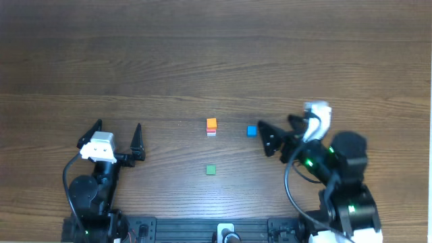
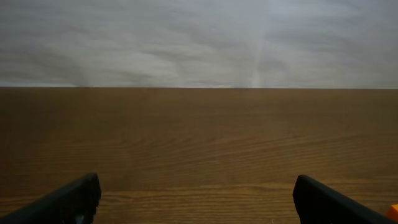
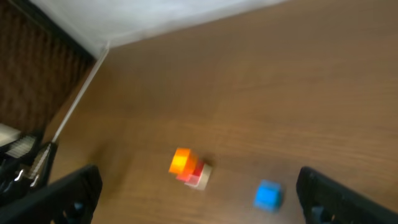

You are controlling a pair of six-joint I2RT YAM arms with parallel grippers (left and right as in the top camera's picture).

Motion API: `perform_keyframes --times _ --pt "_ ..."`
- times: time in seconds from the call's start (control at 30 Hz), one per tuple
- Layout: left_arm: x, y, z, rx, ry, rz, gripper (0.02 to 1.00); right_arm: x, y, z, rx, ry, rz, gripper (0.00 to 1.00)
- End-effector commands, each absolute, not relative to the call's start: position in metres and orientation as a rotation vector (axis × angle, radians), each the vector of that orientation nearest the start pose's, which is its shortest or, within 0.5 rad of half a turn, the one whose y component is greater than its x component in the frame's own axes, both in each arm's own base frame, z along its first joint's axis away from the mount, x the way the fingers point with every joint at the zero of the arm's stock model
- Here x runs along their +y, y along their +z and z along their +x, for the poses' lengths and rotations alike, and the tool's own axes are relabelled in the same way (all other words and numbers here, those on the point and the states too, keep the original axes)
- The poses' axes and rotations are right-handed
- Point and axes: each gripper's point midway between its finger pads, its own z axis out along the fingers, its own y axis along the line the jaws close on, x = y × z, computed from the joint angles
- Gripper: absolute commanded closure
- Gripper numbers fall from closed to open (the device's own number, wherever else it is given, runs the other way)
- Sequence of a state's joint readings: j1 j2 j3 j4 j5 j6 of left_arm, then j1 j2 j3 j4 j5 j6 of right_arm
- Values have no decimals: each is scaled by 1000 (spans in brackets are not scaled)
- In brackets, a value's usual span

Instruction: Stack Cubes

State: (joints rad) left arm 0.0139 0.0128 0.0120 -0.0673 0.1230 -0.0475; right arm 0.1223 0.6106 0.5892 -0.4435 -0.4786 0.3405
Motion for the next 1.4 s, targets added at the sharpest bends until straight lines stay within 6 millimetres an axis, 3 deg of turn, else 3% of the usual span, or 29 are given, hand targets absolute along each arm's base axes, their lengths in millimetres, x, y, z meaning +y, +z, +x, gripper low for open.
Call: perform_keyframes --times 0.03,0.23,0.4,0.63,0.77,1.07,1.4 --pt "-15 159 245 1636 -104 45 20 148 220 231 2196 911 -206 7" --pt "-15 159 245 1636 -104 45 20 207 200 212 2405 1002 -337 7" --pt "-15 159 245 1635 -104 45 25 230 168 200 2608 807 -289 9" --pt "-15 159 245 1636 -104 45 20 237 139 178 2802 453 -141 7" --pt "-15 159 245 1636 -104 45 20 243 119 170 2854 352 -120 7" --pt "-15 159 245 1636 -104 45 20 251 75 173 2938 224 -84 7" --pt "-15 159 245 1636 -104 45 20 262 43 171 2979 159 -74 9"
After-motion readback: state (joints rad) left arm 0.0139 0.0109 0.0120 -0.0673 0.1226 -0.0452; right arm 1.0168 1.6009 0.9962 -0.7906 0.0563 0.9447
